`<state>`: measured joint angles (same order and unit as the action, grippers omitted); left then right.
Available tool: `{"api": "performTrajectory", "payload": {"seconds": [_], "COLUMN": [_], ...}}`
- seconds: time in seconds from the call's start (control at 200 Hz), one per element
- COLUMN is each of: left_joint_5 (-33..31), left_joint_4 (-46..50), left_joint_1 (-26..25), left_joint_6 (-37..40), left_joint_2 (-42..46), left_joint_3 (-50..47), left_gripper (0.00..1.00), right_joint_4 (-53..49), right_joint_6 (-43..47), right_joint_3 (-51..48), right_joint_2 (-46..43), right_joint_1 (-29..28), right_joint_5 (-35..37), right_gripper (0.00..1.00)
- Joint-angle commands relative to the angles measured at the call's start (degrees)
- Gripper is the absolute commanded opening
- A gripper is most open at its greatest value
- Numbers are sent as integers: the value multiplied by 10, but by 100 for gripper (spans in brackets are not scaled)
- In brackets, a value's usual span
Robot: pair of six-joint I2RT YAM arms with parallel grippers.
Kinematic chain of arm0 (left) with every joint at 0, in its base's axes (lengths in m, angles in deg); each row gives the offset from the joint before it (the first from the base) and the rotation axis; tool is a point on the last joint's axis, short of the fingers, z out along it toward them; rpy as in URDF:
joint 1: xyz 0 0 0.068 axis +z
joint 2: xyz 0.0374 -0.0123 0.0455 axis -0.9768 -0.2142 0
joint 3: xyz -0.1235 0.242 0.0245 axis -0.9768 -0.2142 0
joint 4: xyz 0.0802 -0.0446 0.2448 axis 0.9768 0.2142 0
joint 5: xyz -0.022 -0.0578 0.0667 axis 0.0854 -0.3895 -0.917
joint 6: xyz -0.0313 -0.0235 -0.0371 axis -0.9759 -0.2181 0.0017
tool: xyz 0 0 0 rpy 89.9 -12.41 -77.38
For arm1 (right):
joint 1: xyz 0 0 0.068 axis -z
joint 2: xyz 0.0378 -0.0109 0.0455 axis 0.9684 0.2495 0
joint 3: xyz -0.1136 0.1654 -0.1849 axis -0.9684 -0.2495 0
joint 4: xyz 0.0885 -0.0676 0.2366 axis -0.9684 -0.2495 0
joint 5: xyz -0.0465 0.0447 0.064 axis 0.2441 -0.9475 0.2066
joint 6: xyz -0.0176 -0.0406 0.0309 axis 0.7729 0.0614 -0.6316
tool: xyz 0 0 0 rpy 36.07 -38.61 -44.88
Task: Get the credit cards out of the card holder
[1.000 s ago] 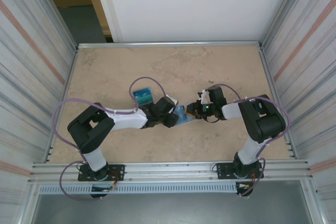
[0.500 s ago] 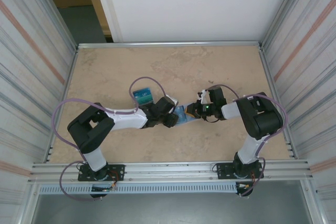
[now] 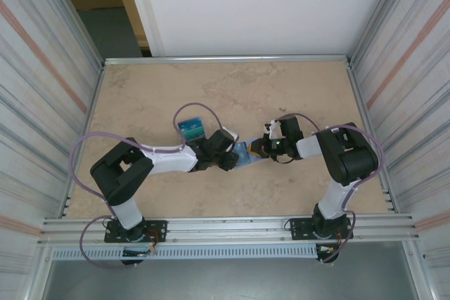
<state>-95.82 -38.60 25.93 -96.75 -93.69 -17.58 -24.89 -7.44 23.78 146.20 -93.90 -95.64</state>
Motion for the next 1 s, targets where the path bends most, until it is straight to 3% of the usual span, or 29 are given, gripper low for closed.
{"api": "performTrajectory", "payload": {"seconds": [0.0,0.526,0.992], "left_joint_5": [-13,-15,-37], "left_joint_4": [39,42,47], "left_joint_1": [3,9,11], "left_joint_6": [4,14,51], "left_joint_2": [-9,-6,7], "left_joint_3": [1,1,14], "left_gripper": [51,50,51], "right_joint_4": [-82,-247,-302], "right_joint_6": [30,103,126], "right_joint_3": [11,71,91], "right_joint_2": [0,-49,-74], "right_joint_1": [7,9,12], "right_joint_5": [49,115,139], "right_gripper": [0,0,0]}}
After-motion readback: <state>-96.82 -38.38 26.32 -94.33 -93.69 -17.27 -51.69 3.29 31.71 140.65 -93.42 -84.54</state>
